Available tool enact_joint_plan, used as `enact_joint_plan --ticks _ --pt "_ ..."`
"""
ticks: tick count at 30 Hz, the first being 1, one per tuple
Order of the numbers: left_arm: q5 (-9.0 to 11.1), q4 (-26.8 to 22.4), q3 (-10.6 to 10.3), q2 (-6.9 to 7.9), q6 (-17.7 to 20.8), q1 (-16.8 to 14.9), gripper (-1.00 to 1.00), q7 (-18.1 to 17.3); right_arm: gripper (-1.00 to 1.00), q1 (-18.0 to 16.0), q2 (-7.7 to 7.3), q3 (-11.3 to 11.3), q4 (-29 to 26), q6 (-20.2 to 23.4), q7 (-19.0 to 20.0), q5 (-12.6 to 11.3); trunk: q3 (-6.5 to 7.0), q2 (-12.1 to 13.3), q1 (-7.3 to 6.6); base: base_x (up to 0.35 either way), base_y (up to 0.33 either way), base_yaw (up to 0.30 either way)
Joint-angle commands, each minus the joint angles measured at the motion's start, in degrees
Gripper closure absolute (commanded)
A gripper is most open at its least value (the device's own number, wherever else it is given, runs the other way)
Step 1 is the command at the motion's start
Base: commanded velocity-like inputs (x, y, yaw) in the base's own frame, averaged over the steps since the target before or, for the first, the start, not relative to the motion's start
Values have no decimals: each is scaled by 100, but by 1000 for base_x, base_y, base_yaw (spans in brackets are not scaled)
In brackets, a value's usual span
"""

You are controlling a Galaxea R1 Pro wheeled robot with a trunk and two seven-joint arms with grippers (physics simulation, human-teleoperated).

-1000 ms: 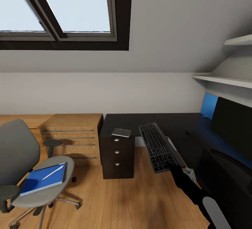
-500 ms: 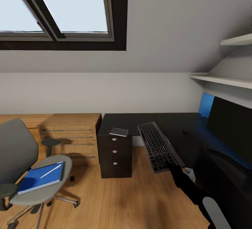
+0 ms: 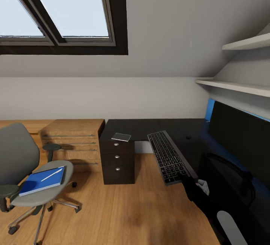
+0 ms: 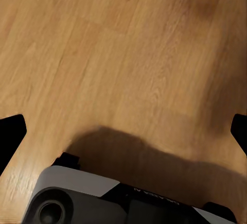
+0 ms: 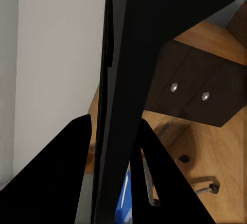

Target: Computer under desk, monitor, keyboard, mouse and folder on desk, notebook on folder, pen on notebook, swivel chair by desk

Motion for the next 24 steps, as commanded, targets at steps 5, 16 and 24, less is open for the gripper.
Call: enact_joint_plan --ticks 5,16,24 --pt "52 -13 -5 0 12 0 -100 45 100 -5 0 -8 -14 29 1 -42 -6 -5 -2 -267 -186 0" --pt "55 38 -5 3 11 -2 -100 45 100 -3 -3 -8 11 29 4 -37 -6 -5 -2 -225 -249 0" --pt "51 74 4 14 4 -2 -100 45 100 -4 2 -8 202 -5 12 -39 -6 -5 -2 -36 -333 0"
